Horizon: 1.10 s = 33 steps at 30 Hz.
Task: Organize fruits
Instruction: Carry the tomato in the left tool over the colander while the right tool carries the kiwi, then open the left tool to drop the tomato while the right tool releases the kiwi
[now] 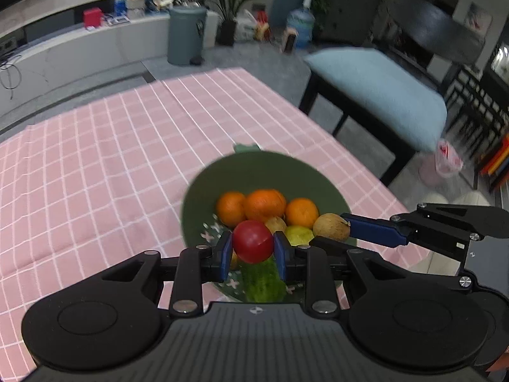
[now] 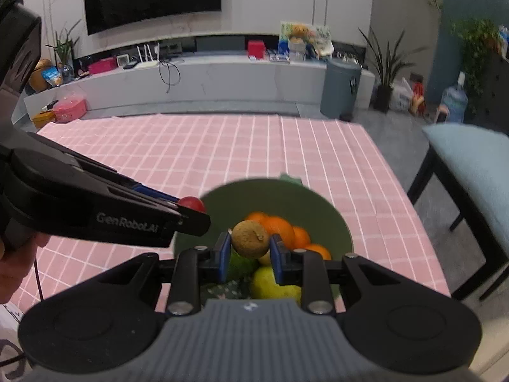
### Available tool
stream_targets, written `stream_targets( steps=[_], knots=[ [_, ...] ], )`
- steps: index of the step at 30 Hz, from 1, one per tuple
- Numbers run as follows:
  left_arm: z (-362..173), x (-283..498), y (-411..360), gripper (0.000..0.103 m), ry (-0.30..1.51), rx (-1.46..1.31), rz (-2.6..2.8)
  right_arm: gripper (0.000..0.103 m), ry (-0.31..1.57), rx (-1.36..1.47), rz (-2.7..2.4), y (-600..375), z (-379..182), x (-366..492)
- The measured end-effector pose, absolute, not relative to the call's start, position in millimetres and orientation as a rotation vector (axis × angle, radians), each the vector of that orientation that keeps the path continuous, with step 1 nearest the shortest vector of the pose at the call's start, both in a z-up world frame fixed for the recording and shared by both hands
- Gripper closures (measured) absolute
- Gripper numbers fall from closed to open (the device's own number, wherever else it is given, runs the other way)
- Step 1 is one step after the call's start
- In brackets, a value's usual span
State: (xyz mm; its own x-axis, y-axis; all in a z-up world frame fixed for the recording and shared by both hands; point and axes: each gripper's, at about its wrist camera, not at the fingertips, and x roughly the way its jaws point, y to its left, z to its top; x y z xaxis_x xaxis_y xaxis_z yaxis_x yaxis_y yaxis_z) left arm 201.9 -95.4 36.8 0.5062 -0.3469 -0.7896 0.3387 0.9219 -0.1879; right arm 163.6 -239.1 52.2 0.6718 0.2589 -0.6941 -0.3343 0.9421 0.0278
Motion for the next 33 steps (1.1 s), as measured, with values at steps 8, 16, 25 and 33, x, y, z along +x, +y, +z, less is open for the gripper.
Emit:
stream_targets(
  steps=[8, 16, 25, 33],
  knots=[
    [17.8, 215.6, -106.7, 0.072, 1.047, 0.003, -0.430, 0.081, 0.865, -0.077, 0.330, -249.9, 24.9, 176.5],
    [5.2, 233.9, -93.1, 0.072, 1.098, -0.109, -0.380, 0.081, 0.918, -0.044, 0.339, -248.3, 9.6, 188.5],
    [1.4, 241.5, -93.6, 0.072, 1.110, -0.122, -0.388, 0.080, 0.947, -0.042, 0.350, -248.1, -1.8, 195.8],
    [3.2, 239.8, -94.3, 0.041, 1.089, -0.117, -0.396, 0.079, 0.941, -0.041, 0.346, -249.0, -0.3, 194.6]
  ],
)
